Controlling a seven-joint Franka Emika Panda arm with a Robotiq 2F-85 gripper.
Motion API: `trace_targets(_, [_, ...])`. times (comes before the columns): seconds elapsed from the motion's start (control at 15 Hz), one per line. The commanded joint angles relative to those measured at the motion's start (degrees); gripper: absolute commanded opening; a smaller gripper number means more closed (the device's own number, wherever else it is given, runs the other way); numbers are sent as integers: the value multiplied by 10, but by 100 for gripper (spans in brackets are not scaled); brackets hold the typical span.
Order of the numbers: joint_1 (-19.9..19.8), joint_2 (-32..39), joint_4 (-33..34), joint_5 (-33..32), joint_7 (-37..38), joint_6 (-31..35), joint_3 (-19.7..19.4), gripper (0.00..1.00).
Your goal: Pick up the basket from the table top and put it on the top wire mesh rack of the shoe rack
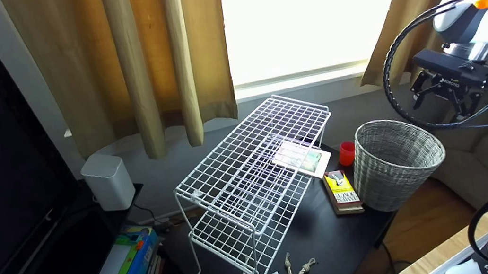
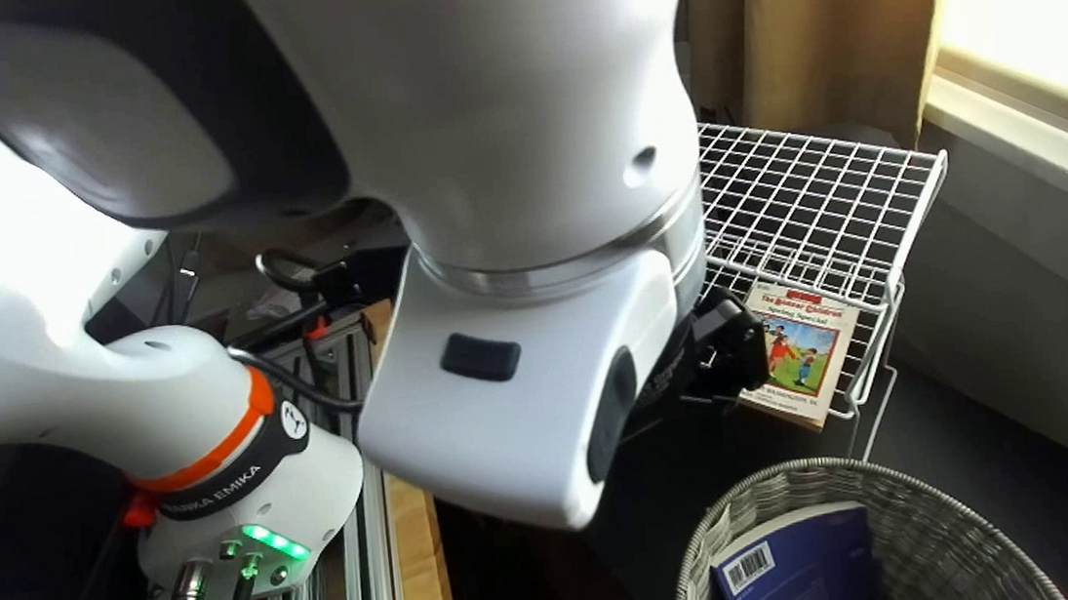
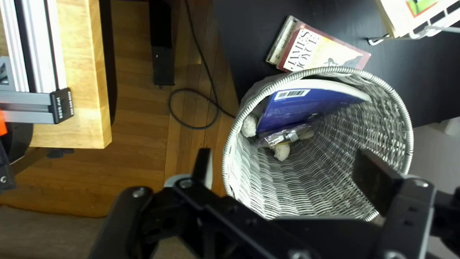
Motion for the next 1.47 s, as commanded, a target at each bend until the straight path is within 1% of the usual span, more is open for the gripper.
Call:
trace_targets(0.0, [20,82,17,7,38,53,-11,100])
trace_targets(0.53, [61,211,43,13,83,122,-48,100])
trace_targets(0.8, [84,268,55,49,90,161,-71,100])
trace_targets(1.0, [99,310,66,83,81,171,-83,100])
trace_targets(1.07, [102,320,70,99,75,168,-85,100])
trace_targets(1.13, [111,293,59,81,77,158,-94,100])
trace_targets(1.4, [117,319,72,96,76,158,-97,100])
